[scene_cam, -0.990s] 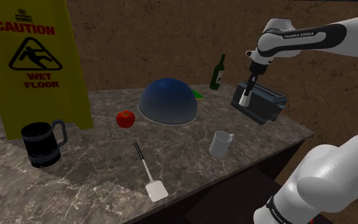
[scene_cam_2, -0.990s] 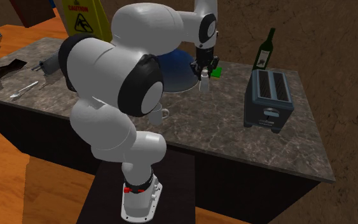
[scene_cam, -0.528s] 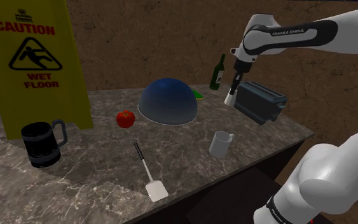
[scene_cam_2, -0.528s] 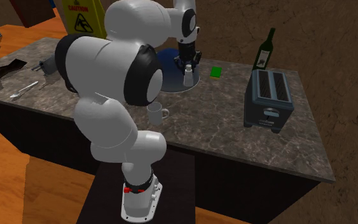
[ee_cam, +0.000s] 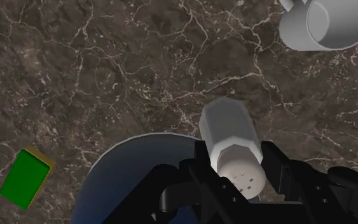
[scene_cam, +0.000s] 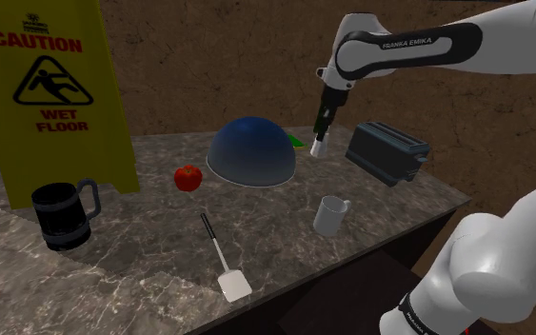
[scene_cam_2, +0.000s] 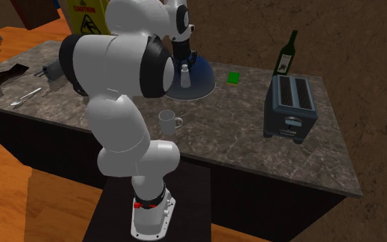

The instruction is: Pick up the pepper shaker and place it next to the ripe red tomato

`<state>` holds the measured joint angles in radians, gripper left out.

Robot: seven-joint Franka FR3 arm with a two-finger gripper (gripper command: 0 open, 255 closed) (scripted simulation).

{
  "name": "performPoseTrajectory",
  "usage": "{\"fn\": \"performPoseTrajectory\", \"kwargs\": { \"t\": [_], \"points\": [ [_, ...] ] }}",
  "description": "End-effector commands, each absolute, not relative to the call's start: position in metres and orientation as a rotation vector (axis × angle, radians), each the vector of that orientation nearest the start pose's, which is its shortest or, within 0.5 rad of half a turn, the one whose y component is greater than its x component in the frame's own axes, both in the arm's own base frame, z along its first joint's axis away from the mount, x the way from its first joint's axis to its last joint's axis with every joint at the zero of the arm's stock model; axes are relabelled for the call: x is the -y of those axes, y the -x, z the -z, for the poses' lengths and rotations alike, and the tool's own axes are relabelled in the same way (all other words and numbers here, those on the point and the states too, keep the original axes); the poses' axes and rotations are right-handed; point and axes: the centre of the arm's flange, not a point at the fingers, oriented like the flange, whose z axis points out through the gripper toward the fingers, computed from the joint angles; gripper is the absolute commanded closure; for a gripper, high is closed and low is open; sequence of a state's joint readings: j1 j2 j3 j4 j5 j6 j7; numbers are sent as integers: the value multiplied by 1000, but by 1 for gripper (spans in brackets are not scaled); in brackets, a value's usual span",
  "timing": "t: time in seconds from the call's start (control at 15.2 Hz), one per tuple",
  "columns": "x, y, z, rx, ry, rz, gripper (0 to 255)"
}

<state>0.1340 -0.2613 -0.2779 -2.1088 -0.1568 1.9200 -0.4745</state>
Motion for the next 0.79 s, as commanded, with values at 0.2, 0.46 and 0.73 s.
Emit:
{"fn": "performPoseTrajectory", "kwargs": {
  "t": [0.2, 0.46, 0.73],
  "points": [
    [31, -511, -530, 619, 3175, 62, 255],
    [-15, -535, -531, 619, 3175, 62, 255],
    [-62, -559, -531, 619, 3175, 62, 255]
  ]
}}
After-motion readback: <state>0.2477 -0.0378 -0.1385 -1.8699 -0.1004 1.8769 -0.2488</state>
